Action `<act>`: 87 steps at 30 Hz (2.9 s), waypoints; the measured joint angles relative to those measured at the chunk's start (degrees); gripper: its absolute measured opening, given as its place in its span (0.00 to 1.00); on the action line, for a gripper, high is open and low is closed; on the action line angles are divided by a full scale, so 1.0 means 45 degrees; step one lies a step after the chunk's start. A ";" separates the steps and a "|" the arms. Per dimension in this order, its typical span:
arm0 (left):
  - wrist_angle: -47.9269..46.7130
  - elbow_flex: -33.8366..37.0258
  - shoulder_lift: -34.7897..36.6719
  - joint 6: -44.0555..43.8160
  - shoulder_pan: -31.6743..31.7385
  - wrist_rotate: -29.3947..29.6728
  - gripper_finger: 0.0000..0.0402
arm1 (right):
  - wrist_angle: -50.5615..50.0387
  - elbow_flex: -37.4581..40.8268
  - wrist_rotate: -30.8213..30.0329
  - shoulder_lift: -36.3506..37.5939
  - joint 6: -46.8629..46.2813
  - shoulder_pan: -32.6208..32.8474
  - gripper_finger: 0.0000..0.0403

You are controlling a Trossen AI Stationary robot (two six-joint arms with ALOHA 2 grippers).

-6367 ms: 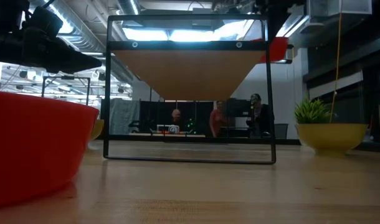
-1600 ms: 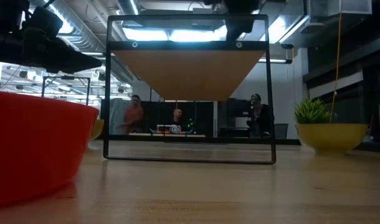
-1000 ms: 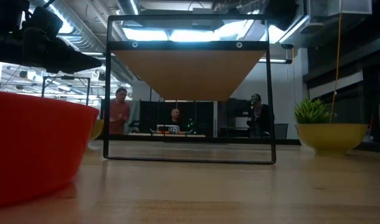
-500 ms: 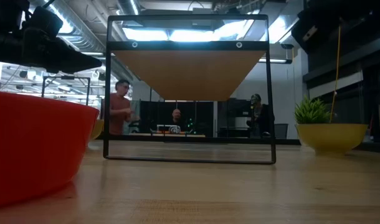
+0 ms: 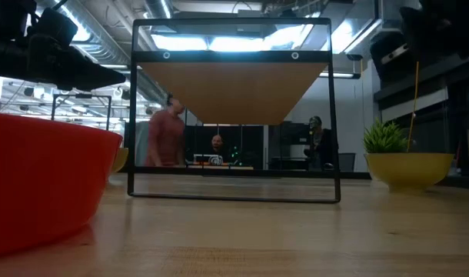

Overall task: Pick & Place Mini bowls
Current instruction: Stack the top red bowl on top of the red bowl on the shelf

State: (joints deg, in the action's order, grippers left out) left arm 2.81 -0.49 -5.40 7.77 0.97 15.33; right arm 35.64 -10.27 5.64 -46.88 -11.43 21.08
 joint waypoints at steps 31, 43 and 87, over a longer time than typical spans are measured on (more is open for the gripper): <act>0.0038 0.0004 -0.0002 0.0387 -0.0005 0.0010 0.21 | 0.0520 0.2207 -0.1499 0.3939 0.3636 -0.3340 0.19; 0.0067 0.0004 -0.0002 0.0312 -0.0001 0.0010 0.21 | -0.1592 0.2202 -0.0669 0.4072 0.1648 -0.6637 0.19; 0.0069 -0.0421 -0.0006 -0.0706 -0.0216 -0.2164 0.21 | -0.7611 0.2192 -0.1444 0.9760 0.3383 -0.7529 0.19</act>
State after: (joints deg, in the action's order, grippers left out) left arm 3.12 -2.38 -5.43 4.60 0.00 5.60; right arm 1.39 -0.40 -0.85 -2.96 3.79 -12.80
